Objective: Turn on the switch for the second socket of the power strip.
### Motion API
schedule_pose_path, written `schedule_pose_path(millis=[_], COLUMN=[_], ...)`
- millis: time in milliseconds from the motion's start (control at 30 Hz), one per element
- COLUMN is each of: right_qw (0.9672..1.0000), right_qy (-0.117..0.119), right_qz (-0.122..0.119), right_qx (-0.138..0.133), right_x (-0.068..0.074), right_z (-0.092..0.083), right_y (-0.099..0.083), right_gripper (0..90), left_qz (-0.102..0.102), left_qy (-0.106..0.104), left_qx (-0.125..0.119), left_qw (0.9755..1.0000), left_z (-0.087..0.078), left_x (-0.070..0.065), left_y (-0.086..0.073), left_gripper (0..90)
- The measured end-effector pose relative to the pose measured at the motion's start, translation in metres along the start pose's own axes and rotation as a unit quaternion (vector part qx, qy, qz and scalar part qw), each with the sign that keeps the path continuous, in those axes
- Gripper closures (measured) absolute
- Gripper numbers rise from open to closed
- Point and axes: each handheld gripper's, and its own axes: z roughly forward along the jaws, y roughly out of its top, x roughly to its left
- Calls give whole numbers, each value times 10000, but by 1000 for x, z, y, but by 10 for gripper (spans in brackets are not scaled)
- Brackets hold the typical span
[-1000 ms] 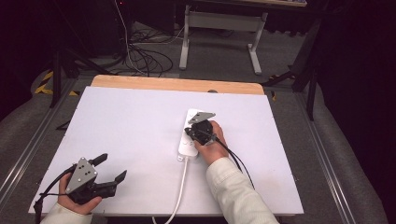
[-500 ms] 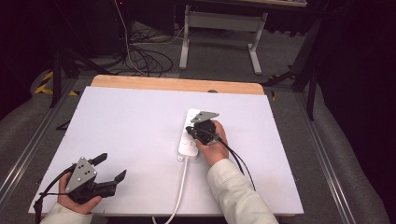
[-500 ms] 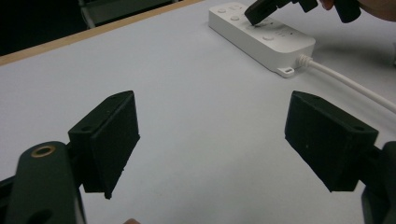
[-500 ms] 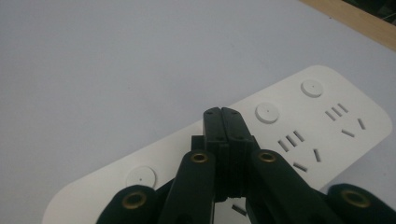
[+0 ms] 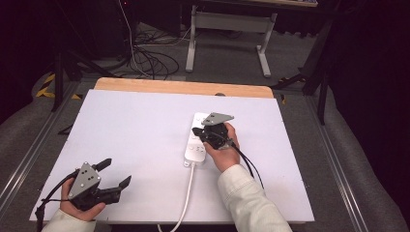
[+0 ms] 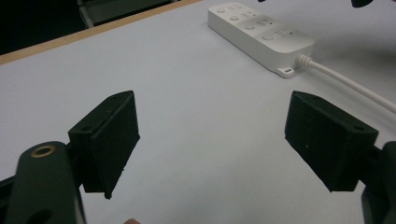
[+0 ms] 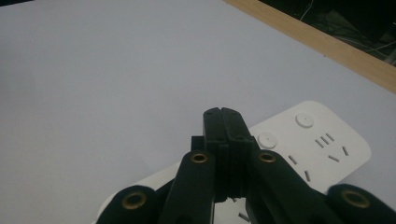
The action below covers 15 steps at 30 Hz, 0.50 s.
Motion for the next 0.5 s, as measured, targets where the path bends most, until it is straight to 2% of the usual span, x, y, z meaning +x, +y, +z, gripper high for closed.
schedule_pose_path(millis=[367, 500], right_qw=[9998, 9999], right_qy=[-30, -23], right_qz=[-163, -114], right_qx=[-74, -38], right_x=[4, 2], right_z=[-7, -9], right_y=[4, 2], right_gripper=[900, 900], left_qz=[25, 28], left_qy=[-12, -11], left_qx=[-9, -7], left_qw=[10000, 10000], left_z=[0, 0], left_x=[0, 0], left_y=[0, 0], left_gripper=[180, 180])
